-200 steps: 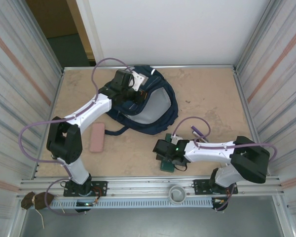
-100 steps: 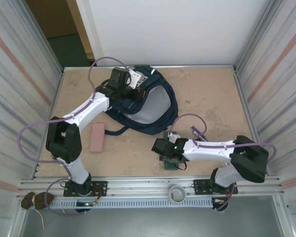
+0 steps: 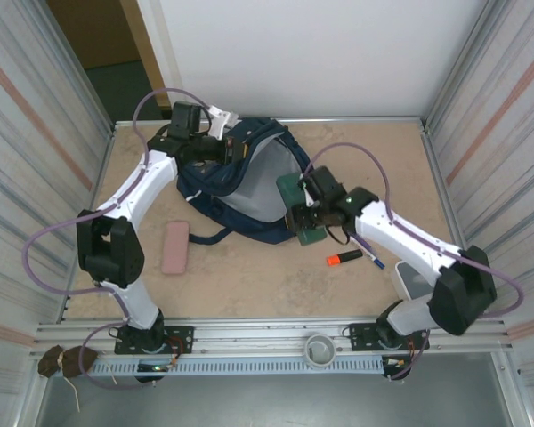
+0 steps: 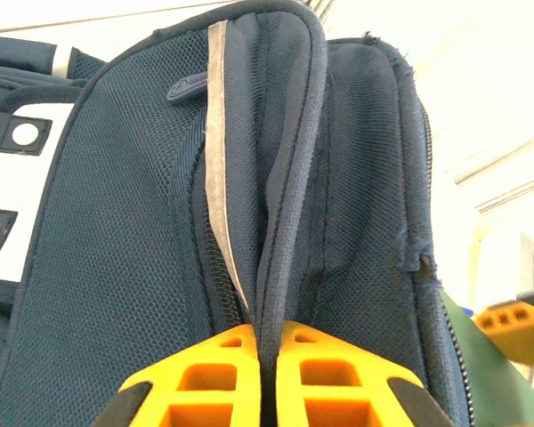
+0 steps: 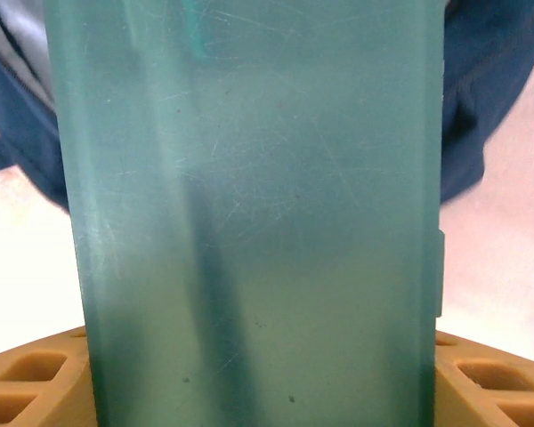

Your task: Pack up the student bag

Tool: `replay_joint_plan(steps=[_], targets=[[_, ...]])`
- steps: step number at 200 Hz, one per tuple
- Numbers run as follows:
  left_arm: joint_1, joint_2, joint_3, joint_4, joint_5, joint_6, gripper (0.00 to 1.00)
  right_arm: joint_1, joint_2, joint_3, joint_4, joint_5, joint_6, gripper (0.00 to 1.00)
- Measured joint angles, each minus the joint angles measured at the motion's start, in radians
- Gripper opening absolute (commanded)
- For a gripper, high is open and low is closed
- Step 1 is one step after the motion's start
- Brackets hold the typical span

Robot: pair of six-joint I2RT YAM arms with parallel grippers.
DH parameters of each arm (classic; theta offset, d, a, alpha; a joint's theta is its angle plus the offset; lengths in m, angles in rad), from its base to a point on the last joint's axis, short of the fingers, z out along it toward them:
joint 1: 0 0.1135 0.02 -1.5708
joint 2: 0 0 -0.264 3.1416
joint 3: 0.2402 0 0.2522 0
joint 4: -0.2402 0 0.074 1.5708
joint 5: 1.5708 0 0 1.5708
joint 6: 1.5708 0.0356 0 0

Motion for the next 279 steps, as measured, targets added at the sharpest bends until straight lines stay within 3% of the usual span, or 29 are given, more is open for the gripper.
replay_joint_plan(steps=[42, 95, 132, 164, 218, 259, 279], targets=[[0.023, 0.058, 0.085, -0.041, 0.078, -0.034, 0.09, -0.101, 0.233, 0.185, 0.014, -0.111, -0.262, 0.43], [0.027, 0.112, 0.153, -0.066, 0.131, -0.075, 0.08, -0.085, 0.548, 0.456, 0.047, -0.195, -0.428, 0.52], [0.032, 0.142, 0.186, -0.064, 0.146, -0.112, 0.06, -0.041, 0.672, 0.536, 0.099, -0.214, -0.457, 0.83], [0.039, 0.144, 0.188, -0.064, 0.146, -0.125, 0.06, -0.032, 0.645, 0.468, 0.229, -0.217, -0.431, 1.0], [0.039, 0.144, 0.188, -0.061, 0.147, -0.126, 0.06, -0.058, 0.507, 0.185, 0.344, -0.206, -0.382, 0.99], [0.039, 0.144, 0.188, -0.057, 0.15, -0.134, 0.06, -0.059, 0.508, 0.157, 0.397, -0.21, -0.375, 0.62], [0.039, 0.144, 0.18, -0.042, 0.154, -0.14, 0.06, -0.057, 0.514, 0.167, 0.412, -0.212, -0.361, 0.52]])
